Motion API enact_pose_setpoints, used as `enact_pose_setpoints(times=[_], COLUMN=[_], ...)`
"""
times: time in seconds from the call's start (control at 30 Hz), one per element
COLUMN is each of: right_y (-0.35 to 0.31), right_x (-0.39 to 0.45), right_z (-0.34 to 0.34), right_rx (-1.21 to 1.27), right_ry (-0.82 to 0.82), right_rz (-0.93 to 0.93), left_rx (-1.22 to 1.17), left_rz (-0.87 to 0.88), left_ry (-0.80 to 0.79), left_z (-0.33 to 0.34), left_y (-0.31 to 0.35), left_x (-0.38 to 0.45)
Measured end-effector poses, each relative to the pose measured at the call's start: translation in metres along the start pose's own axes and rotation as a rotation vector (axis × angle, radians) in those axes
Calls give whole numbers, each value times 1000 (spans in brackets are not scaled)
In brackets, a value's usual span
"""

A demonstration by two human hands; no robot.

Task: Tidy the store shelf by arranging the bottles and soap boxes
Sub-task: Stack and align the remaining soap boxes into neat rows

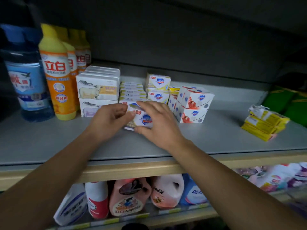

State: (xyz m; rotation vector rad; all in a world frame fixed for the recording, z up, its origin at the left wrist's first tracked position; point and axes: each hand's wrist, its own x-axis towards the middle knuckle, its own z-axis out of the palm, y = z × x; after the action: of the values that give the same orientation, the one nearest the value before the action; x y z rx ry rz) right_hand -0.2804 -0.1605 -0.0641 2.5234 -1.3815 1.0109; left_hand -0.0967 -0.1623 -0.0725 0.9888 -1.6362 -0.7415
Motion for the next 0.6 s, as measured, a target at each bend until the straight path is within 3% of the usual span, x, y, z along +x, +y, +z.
enact_pose_setpoints(times=[0.2, 0.4, 0.6], right_y=[15, 17, 26], right_x=[-15, -17, -16], right_z=[7, 3, -3], right_rx=[254, 437, 669], right_ry=[41, 72, 57], right_rz=[131, 159, 513], left_rx=[-330, -435, -275], left_rz=[-282, -366, -226], left_ry=[170, 193, -63], left_z=[-6, -3, -2], left_y=[-4, -3, -5], left_x=[6, 8, 2])
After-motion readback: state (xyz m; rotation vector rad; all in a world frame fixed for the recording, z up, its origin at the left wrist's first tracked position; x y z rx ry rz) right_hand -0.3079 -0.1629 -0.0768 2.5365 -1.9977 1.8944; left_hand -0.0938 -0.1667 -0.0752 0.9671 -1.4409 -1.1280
